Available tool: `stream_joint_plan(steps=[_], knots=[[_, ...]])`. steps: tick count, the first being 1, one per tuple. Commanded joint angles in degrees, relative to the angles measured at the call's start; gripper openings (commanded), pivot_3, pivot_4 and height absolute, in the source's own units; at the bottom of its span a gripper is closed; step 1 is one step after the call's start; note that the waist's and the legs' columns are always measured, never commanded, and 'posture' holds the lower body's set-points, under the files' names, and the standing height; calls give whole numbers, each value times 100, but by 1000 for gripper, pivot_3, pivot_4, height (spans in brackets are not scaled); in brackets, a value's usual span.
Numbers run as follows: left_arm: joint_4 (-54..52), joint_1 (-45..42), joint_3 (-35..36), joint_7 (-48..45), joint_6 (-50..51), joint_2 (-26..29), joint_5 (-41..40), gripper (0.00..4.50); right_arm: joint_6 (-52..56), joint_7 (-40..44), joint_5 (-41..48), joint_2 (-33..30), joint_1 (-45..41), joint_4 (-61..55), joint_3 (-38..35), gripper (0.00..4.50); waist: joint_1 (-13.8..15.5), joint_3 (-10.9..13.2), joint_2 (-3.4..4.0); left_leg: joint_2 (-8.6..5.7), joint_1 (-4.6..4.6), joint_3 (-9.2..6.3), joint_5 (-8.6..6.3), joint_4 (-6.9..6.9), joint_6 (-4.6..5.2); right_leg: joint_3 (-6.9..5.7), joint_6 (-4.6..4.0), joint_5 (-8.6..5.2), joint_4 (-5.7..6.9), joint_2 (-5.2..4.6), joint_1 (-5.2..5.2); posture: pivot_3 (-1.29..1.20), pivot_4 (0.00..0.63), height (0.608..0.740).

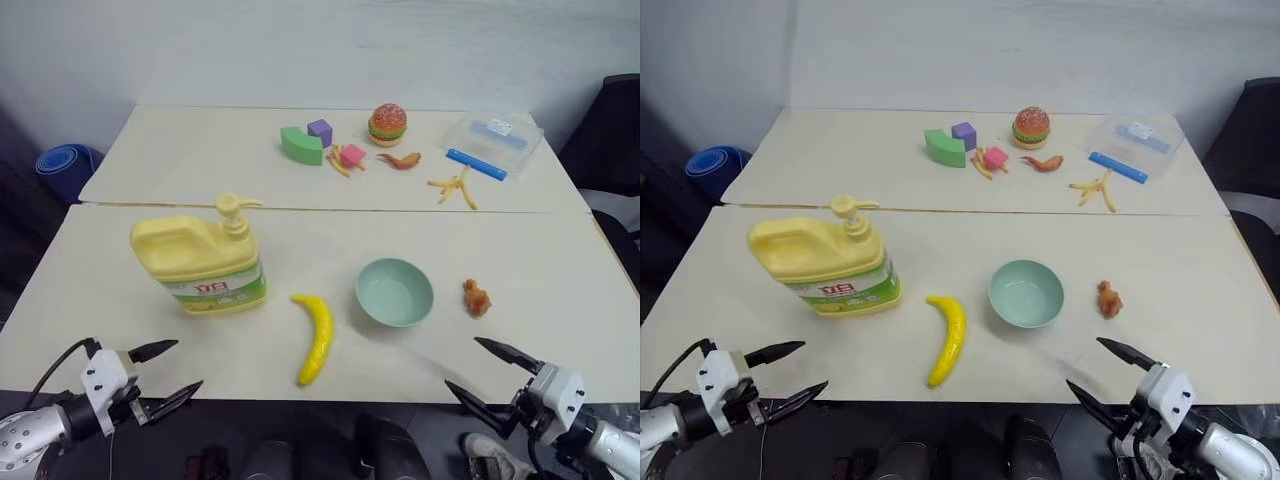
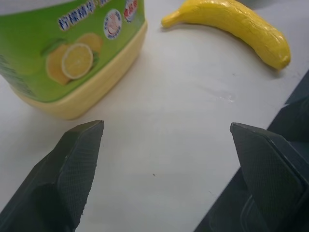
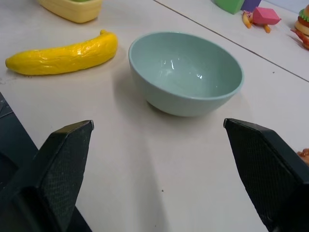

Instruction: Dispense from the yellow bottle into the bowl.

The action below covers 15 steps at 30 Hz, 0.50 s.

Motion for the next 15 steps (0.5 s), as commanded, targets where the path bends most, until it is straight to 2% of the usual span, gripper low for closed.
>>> stream_joint_plan(steps=[1, 5, 8, 12, 15], knots=[[-219, 53, 4, -66, 22, 70, -39, 4450, 448, -155, 337, -126, -144, -554, -47, 4500, 1, 0, 0, 0, 1, 0, 1, 0, -1, 0, 0, 0, 0, 0, 0, 0, 150, 740], [-350, 133, -62, -270, 27, 211, 22, 4450, 2117, -603, 1057, -558, -714, -1749, 227, 4500, -34, 1, 1, 0, 0, 6, 2, 1, -3, 11, 1, 0, 6, 0, -1, 0, 150, 740], [-458, 56, -74, -660, 369, 301, -567, 4450, 3781, -1185, 1614, -1025, -1780, -2409, 765, 4500, -34, 1, 2, 6, 0, 9, 3, 1, -8, 15, -3, -1, 12, 2, -3, 0, 150, 740], [-600, -92, -120, -667, 612, 278, -714, 4450, 5615, -1970, 2345, -844, -3497, -2591, 1711, 4500, -7, 0, -3, 10, 6, -1, 10, 2, -19, 8, -14, -3, 16, 3, -20, 0, 150, 740], [-668, -94, -173, -659, 635, 231, -654, 4450, 6519, -2249, 2046, -600, -4368, -2304, 2627, 4500, -9, -5, -10, 10, -5, -18, 10, 2, -25, -5, -20, -7, 11, 6, -23, 0, 150, 740]])
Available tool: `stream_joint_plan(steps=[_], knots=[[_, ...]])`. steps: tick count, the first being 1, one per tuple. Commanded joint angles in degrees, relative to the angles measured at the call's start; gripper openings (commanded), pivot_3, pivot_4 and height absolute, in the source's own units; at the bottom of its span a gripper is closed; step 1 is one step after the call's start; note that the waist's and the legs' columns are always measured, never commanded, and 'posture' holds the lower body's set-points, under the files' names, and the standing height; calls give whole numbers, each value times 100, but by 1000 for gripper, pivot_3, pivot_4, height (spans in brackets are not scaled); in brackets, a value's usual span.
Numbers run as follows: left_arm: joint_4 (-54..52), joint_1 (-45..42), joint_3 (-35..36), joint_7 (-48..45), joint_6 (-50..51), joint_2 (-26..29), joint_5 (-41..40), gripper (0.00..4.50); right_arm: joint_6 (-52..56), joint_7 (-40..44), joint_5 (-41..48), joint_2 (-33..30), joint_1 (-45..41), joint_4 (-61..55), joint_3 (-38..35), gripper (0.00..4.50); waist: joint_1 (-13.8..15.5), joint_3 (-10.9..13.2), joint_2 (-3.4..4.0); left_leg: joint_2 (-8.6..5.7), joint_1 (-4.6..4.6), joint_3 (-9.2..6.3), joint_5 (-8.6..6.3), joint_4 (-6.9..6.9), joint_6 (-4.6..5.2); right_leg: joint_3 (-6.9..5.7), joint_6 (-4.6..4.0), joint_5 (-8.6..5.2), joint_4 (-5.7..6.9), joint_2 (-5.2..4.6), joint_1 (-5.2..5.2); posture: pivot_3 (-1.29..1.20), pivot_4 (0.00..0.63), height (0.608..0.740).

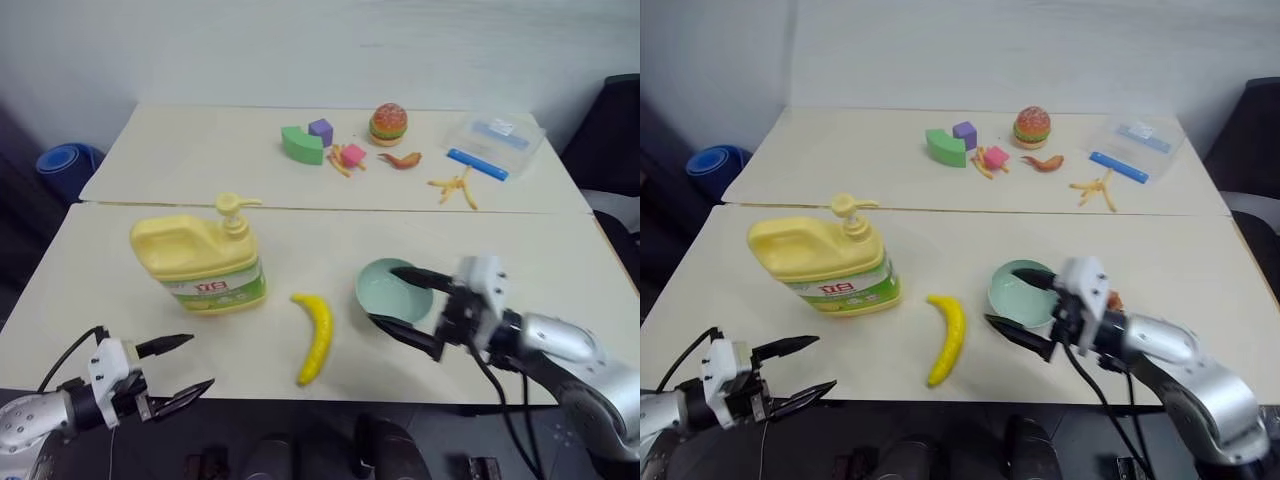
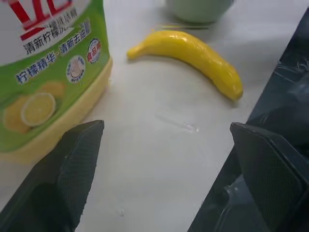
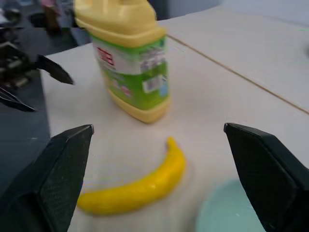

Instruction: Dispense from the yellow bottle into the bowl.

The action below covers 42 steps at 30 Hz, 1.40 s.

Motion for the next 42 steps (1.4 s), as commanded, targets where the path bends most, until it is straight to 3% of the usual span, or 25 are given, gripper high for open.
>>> stream_joint_plan(steps=[1, 4, 10, 18, 21, 28, 30, 34, 39, 42], knots=[[-202, 31, -56, -14, 1, -37, -38, 4450, 1087, -311, -229, 191, -652, 170, 966, 4500, -16, -2, -4, 0, -5, 1, 0, 0, 0, 0, 0, 0, -3, 2, 0, 0, 150, 740], [-246, -10, -96, 8, -28, -107, -37, 4450, 1780, -575, -362, 743, -1268, 849, 1465, 4500, -39, -16, -28, -3, -8, 2, 0, 2, 3, -1, 1, 1, -1, 4, 3, 0, 150, 740], [-240, -36, -103, 7, -50, -153, -37, 4450, 2037, -867, -1814, 1286, -2432, 2119, 2701, 4500, -157, -17, -29, -7, -7, 6, 7, 12, 1, 1, 7, 4, 6, 6, 1, 0, 150, 740], [-212, -153, -186, 74, -85, -233, 8, 4450, 2531, -664, -2213, 1900, -2807, 2756, 2934, 4500, -178, -17, -30, 8, -10, 4, 15, 11, -16, -1, 7, 4, 33, 31, -3, 0, 150, 740], [-199, -207, -234, 91, -100, -262, 24, 4500, 2735, -562, -2178, 2171, -2876, 2876, 2880, 3900, -186, -16, -28, 15, -9, 5, 14, 11, -20, 1, 6, 4, 33, 38, -4, 0, 150, 740], [-106, -284, -258, 69, -166, -303, 63, 4500, 2602, -140, -2324, 2086, -2985, 2841, 2979, 1532, -190, -16, -27, 21, -10, 6, 13, 12, -25, 1, 4, 3, 36, 44, -7, 0, 150, 740], [-53, -344, -257, 73, -199, -334, 42, 4500, 2331, 540, -1883, 1836, -2929, 2340, 2597, 1104, -181, -14, -24, 21, -10, 6, 13, 11, -25, 1, 4, 3, 36, 44, -8, 0, 150, 740], [-50, -422, -233, 82, -147, -387, -57, 4500, 2565, 1260, -1076, 1322, -2828, 1718, 1696, 1104, -165, -14, -25, 23, -13, 4, 12, 11, -25, 1, 4, 3, 28, 46, -6, 0, 150, 740], [-261, -450, -369, 15, 24, -389, -180, 4500, 3336, 2124, 318, -169, -2522, 1132, -250, 1104, -126, -9, -16, 26, -14, -1, 5, 11, -21, -3, 5, 5, 6, 43, 3, 0, 150, 740], [-374, -611, -493, 136, 65, -487, -189, 4500, 2808, 2457, -105, -1330, -2095, 1686, -783, 1104, -93, -9, -17, 26, -16, -2, -2, 11, -14, -3, 6, 6, -6, 40, 7, 0, 150, 740]])
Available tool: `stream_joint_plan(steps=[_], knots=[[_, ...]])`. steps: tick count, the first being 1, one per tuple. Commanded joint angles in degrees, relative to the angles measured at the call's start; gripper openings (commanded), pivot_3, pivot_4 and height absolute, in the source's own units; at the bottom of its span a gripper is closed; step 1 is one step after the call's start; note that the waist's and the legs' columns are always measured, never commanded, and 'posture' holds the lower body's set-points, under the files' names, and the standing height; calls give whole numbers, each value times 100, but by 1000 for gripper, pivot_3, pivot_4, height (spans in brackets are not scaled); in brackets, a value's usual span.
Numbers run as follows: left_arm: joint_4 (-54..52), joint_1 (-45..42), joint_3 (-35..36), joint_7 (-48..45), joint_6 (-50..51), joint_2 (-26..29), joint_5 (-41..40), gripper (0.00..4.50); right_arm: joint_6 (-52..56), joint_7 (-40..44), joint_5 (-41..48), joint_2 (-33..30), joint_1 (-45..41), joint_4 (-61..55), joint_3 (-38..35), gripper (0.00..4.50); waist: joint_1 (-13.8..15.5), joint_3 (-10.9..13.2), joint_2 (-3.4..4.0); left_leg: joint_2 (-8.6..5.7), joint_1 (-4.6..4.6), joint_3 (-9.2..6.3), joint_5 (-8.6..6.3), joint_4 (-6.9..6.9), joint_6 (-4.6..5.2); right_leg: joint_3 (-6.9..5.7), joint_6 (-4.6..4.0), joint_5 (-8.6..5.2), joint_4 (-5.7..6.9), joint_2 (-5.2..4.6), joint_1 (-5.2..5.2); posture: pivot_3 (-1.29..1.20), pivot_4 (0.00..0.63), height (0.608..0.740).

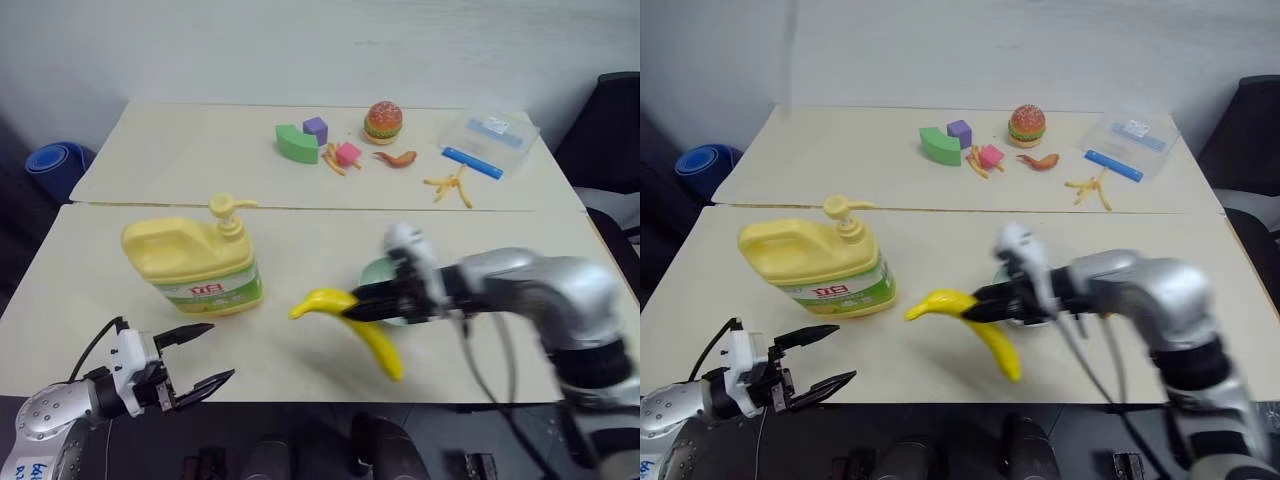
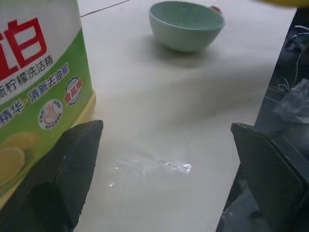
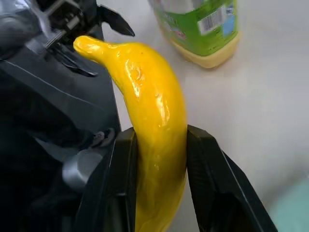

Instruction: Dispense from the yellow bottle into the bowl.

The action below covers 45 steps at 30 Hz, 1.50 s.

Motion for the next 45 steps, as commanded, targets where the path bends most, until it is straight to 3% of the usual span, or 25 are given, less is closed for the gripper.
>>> stream_joint_plan(steps=[1, 5, 9, 14, 15, 16, 20, 23, 27, 31, 36, 44, 45], knots=[[-292, -154, -94, 103, 29, -123, -157, 4500, -766, 440, -457, -1010, 438, 509, -604, 1104, 25, -4, -7, 0, 1, 1, -2, 0, 0, 1, 0, 0, -12, 0, 0, 0, 150, 740], [-346, -339, -356, 176, 37, -249, -54, 4500, -3708, 591, -2135, -1524, 928, 3242, -636, 1104, 18, -9, -18, 4, 15, 17, -4, -1, -3, 5, 0, 0, -25, 7, 13, 0, 150, 740], [-274, -478, -422, 232, 32, -266, -43, 4500, -6497, -52, -3696, -1260, 387, 6037, -27, 1104, -70, -2, -4, -3, 22, 48, 4, -1, -3, 31, 6, 8, -9, 10, 2, 0, 150, 740], [-249, -525, -454, 133, 96, -221, -155, 4500, -7489, -644, -4413, -876, -404, 8135, 178, 1104, -197, 15, 26, 10, 20, 75, 20, -6, -25, 46, -4, 8, 13, 25, 0, 0, 150, 740], [-199, -576, -417, 171, 71, -241, -144, 4500, -7520, -590, -4390, -815, -488, 8285, 121, 1783, -205, 17, 30, 11, 21, 75, 23, -5, -26, 50, -5, 9, 13, 25, 0, 0, 150, 740], [-159, -607, -386, 202, 39, -262, -127, 4500, -7570, -548, -4381, -771, -549, 8399, 71, 2007, -206, 17, 31, 12, 21, 74, 24, -5, -27, 51, -5, 9, 13, 25, 0, 0, 150, 740], [-19, -667, -303, 333, -98, -335, -45, 4500, -8059, -164, -4180, -852, -529, 8123, -186, 3446, -204, 19, 38, 12, 30, 71, 25, -3, -26, 51, -7, 11, 11, 23, 0, 0, 150, 740], [-29, -559, -292, 331, -161, -368, -49, 4500, -7738, 502, -3754, -927, -119, 7071, -455, 4473, -197, 19, 38, 13, 32, 61, 25, -3, -26, 45, -6, 12, 11, 22, -1, 0, 150, 740], [-52, -388, -197, 329, -203, -341, -53, 4500, -6833, 996, -2804, -790, 790, 4720, -838, 4473, -174, 19, 40, 14, 29, 48, 24, -3, -27, 34, -6, 12, 11, 19, 1, 0, 150, 740], [-49, -331, -151, 297, -108, -282, -112, 4500, -5641, 997, -2091, -505, 1822, 2029, -472, 4473, -58, 20, 39, 17, 27, 33, 19, -3, -35, 26, -8, 11, -2, 17, 3, 0, 150, 740], [-224, -400, -198, 335, 122, -252, -160, 4500, -5270, 645, -2333, -62, 2199, 1239, 81, 4473, 37, 18, 35, 13, 27, 32, 7, -3, -32, 29, -12, 14, -2, 11, 2, 0, 150, 740], [-335, -361, -194, 519, 82, -317, -66, 4500, -5471, -104, -3359, 755, 2120, 1484, 1030, 4473, 71, 15, 28, 11, 22, 32, 9, -3, -28, 25, -13, 14, -7, 14, -2, 0, 150, 740], [-370, -345, -198, 541, 94, -319, -71, 4500, -5451, -164, -3468, 827, 2100, 1512, 1130, 4302, 69, 14, 27, 11, 22, 32, 9, -3, -28, 25, -13, 14, -6, 15, -2, 0, 150, 740]])
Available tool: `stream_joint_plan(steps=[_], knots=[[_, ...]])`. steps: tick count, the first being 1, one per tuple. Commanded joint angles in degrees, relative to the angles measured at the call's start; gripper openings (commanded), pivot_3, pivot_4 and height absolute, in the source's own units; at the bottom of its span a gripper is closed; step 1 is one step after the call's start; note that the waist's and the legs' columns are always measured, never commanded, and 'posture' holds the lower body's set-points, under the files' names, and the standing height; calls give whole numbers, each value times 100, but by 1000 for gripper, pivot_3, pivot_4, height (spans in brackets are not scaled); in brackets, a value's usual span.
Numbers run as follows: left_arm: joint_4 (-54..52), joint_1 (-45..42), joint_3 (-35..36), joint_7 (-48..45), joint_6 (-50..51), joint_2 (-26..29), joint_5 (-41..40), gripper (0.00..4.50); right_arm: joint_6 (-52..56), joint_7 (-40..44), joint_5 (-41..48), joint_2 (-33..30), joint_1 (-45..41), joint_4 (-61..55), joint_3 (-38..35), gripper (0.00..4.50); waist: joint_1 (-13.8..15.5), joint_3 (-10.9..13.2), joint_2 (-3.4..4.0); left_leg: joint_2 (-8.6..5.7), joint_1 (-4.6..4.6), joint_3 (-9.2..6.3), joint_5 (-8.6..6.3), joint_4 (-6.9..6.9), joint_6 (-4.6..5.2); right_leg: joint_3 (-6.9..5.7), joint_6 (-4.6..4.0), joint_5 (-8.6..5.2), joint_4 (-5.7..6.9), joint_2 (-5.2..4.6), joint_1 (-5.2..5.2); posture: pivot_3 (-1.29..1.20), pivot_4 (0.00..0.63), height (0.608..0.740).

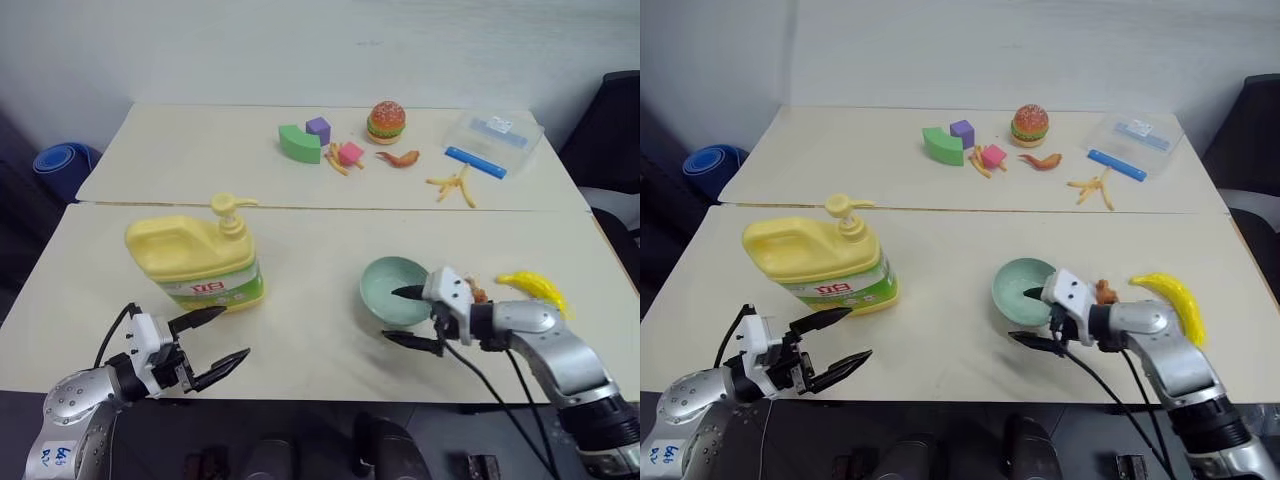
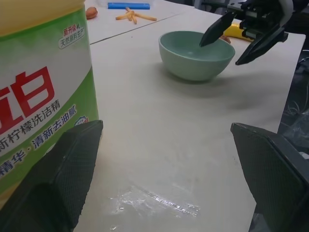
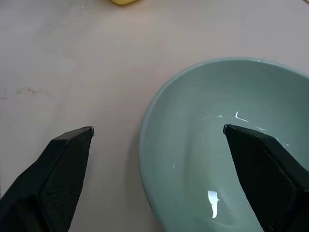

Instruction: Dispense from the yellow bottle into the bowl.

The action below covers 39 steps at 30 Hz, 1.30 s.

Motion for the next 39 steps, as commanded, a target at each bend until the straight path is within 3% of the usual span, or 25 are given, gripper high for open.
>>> stream_joint_plan(steps=[1, 8, 13, 15, 17, 20, 22, 26, 30, 34, 39], knots=[[-316, 64, 35, 78, -15, 7, -28, 4500, -143, -190, -394, 210, -98, 45, 326, 4085, -3, 0, -1, 0, 0, 1, 1, 0, 0, 0, 0, 0, 2, 0, 0, 0, 150, 740], [-835, 373, 259, 264, 462, 35, -353, 4500, -27, -502, -868, 429, -363, 115, 544, 1725, -25, 0, -1, 0, 0, 1, 2, 0, 2, 0, 0, 0, 6, 1, -1, 0, 150, 740], [-1313, 742, 735, 545, 740, -69, -875, 4500, -430, -227, -976, 370, -615, 217, 586, 65, -67, 0, -4, 1, 0, 0, 2, 0, 2, 0, -2, -1, 5, 3, -1, 0, 150, 740], [-1726, 916, 1097, 758, 1042, -72, -1504, 4500, -472, 78, -818, 349, -801, 104, 560, 12, -104, 2, -13, 1, -1, -1, 2, 0, 2, 0, -2, -1, 5, 2, -1, 0, 150, 740], [-2118, 1027, 1462, 996, 1320, -32, -2207, 4128, -426, 371, -673, 345, -1054, -16, 539, 0, -119, 6, -15, 4, -2, -5, 2, 0, 2, -1, -4, -2, 4, 2, -1, 0, 150, 740], [-2706, 717, 2040, 1780, 1631, 239, -3546, 3292, -222, 793, -426, 400, -1667, -74, 523, 0, -126, 10, -15, 3, -1, -7, 3, 2, 1, 1, -4, -2, 6, 1, -1, 0, 150, 740], [-2788, 140, 2213, 2396, 1726, 492, -4012, 2594, -58, 971, -283, 493, -2081, -35, 546, 0, -114, 10, -15, 3, 1, -12, 6, 4, -4, 0, -7, -3, 12, 1, -1, 0, 150, 740], [-1952, -1233, 2111, 2918, 1352, 613, -2944, 1228, 363, 1254, -110, 760, -3028, 143, 684, 0, -123, 8, -9, -4, 1, -27, 14, 3, -11, -7, -9, -2, 23, 6, 5, 0, 150, 740], [-1033, -2358, 1463, 2541, 1449, 920, -2357, 28, 464, 1529, -273, 991, -3973, 669, 917, 0, -142, 7, -12, -5, -7, -21, 28, 3, -16, -19, -8, -2, 45, 38, -3, 0, 150, 740], [-436, -3164, 986, 2329, 1630, 972, -2087, 28, 577, 1860, -363, 1086, -4547, 860, 1186, 0, -146, 2, -23, -3, -12, -18, 28, 3, -15, -25, -8, -2, 43, 49, -7, 0, 150, 740], [-327, -3530, 766, 2003, 2211, 969, -2407, 28, 728, 2058, -398, 1266, -4882, 784, 1459, 0, -158, 4, -28, -4, -16, -20, 28, 3, -15, -32, -7, -1, 40, 24, -8, 0, 150, 740]])
